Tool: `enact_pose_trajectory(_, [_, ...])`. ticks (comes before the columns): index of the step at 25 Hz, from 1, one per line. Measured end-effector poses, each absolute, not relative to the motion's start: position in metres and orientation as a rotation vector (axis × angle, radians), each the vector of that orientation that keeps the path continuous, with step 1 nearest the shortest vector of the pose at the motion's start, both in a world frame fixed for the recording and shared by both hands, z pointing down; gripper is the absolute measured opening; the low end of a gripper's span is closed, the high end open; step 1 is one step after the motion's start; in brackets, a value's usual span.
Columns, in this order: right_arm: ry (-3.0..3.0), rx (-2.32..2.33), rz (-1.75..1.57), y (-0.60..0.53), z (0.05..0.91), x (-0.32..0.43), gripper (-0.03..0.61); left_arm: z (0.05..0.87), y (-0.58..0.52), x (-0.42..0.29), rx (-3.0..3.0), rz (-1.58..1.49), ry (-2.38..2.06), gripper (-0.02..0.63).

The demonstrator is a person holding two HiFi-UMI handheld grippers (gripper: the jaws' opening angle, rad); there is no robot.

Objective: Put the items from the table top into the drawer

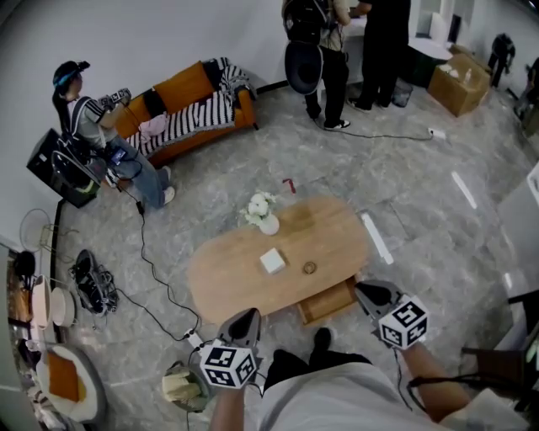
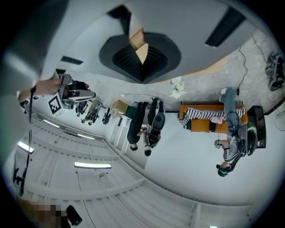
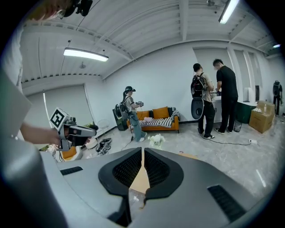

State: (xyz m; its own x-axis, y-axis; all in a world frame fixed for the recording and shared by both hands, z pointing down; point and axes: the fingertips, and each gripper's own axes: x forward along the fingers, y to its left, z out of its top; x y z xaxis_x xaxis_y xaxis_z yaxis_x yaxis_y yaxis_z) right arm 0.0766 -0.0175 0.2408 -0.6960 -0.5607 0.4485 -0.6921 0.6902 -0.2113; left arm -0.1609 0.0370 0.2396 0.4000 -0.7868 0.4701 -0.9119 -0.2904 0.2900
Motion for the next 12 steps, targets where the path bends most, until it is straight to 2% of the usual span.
enact_pose_trajectory(12, [-2.533, 1.067, 0.604, -0.037, 0.255, 0.064, 0.041, 0.253, 0.003, -0.168, 2.173, 0.409, -1.366, 0.002])
